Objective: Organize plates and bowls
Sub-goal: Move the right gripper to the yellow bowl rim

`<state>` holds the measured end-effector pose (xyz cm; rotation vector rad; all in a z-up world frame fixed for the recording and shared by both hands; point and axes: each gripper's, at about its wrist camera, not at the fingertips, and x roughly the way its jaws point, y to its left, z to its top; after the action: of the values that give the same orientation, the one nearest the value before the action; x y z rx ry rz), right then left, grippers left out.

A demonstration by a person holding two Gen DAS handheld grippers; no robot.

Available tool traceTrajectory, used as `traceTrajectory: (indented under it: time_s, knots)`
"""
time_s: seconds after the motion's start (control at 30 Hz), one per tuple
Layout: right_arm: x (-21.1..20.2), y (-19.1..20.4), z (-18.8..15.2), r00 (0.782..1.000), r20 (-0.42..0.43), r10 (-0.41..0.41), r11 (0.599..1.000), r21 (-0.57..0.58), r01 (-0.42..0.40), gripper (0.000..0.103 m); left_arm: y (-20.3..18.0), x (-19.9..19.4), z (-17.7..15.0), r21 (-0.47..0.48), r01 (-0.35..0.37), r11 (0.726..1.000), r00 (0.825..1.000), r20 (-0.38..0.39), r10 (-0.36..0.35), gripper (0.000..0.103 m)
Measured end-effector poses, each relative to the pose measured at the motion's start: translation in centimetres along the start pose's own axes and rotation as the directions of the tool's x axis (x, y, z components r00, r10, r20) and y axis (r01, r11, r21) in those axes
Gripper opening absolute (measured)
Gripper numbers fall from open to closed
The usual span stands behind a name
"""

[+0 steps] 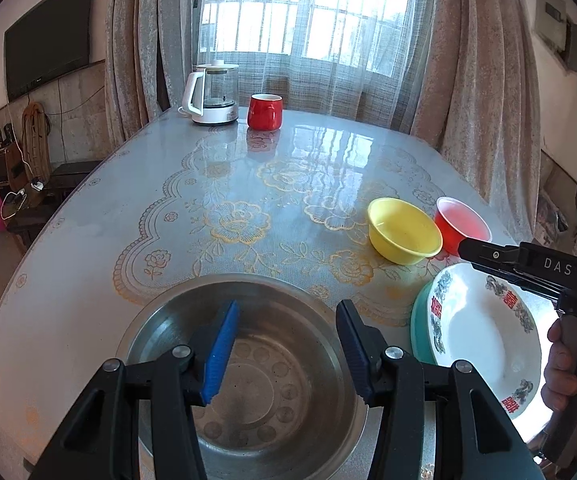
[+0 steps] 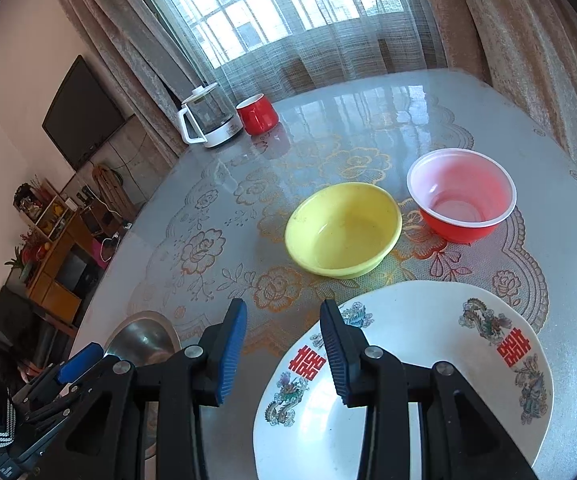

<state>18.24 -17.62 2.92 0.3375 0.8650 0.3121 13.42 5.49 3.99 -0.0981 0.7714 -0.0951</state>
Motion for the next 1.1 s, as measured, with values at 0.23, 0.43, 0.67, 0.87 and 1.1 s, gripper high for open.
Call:
traceTrajectory:
  time_s: [0.23,0.43,0.67,0.87,1.1]
  knots:
    - [0.1,-3.3,2.1,1.000,0.023,-0.018,0.993,0.116,0.015,0.038,-1.7,1.5,2.2,0.000,0.032,0.999,0.999,-0.026,-0.032,0.051]
    - [1.7,-4.6,3.1,0.999,-0.005,-0.040,0.991,0.129,0.040,0.036,-3.4,4.0,4.1,0.005,0.067,0.998,0.994,-0.081,-0.067,0.051]
    - [3.5,-6.4,3.9,0.996,-0.045,-0.077,0.984,0.156,0.084,0.032,-4.7,7.1,5.3,-0.013,0.099,0.995,0.988,-0.117,-0.099,0.051]
    - [4.5,-7.4,4.3,0.995,-0.058,-0.077,0.978,0.188,0.087,0.032,-5.0,9.8,6.4,-0.074,0.134,0.988,0.976,-0.163,-0.145,0.051]
    - [6.0,-7.8,4.6,0.992,-0.095,-0.078,0.978,0.187,0.095,0.029,-5.3,12.5,8.2,-0.116,0.135,0.984,0.971,-0.182,-0.154,0.051]
